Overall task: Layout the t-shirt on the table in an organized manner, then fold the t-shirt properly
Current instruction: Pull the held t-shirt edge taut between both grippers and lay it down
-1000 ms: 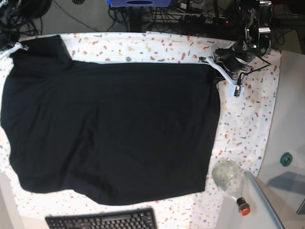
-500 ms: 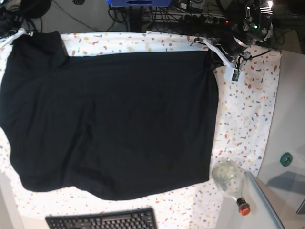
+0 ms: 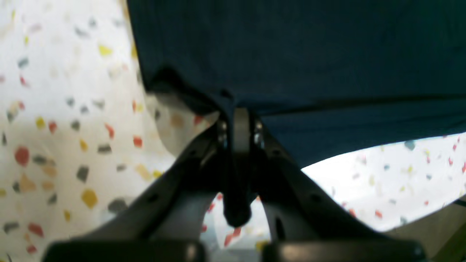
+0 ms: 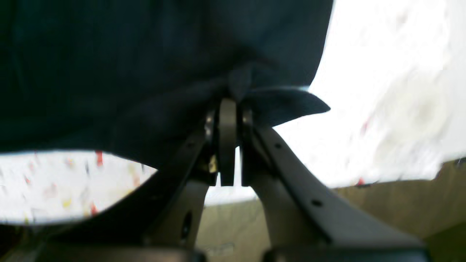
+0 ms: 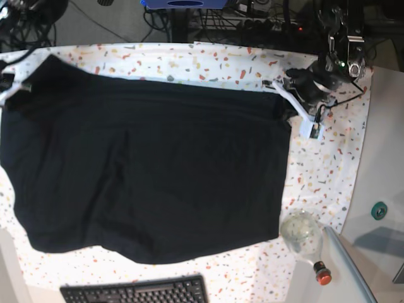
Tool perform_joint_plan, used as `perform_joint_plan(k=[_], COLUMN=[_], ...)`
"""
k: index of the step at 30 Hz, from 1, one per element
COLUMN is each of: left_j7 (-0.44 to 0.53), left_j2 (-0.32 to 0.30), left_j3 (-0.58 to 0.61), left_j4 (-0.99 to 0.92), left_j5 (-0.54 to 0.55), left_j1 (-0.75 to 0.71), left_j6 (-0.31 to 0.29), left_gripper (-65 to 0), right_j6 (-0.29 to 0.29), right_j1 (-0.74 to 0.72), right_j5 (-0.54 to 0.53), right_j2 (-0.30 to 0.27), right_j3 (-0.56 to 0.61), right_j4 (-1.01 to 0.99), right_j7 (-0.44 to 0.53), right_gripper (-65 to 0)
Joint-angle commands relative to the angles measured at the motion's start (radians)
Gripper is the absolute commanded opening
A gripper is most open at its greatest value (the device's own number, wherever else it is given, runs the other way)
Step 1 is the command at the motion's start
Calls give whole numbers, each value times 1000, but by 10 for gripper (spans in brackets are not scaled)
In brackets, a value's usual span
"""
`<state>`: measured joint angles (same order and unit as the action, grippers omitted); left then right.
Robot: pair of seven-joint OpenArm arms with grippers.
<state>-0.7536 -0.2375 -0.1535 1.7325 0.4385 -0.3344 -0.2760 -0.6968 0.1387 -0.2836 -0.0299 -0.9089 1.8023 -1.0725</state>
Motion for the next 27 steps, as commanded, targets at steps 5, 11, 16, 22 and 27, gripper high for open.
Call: perform_joint_plan(k=[5, 11, 16, 22, 27], left_j7=[-47, -40, -16, 42, 42], left_j2=[22, 45, 46, 45, 45], left_j3=[-5, -5, -5, -5, -5], left_j4=[-13, -211, -299, -311, -366], left_j5=[7, 7, 7, 7, 7], left_j1=[90, 200, 257, 281, 314], left_j6=[1, 1, 1, 1, 1], left_gripper=[-650, -650, -650, -650, -650], right_j6=[110, 174, 234, 257, 259], right_j1=[-106, -235, -282, -310, -348], right_j5=[-10, -10, -10, -10, -10], right_j2=[-51, -109, -150, -183, -186], right_j3=[78, 150, 224, 276, 270], right_j4=[-20, -212, -356, -497, -559], right_j7=[1, 31, 139, 277, 318], right_gripper=[-650, -650, -650, -650, -650])
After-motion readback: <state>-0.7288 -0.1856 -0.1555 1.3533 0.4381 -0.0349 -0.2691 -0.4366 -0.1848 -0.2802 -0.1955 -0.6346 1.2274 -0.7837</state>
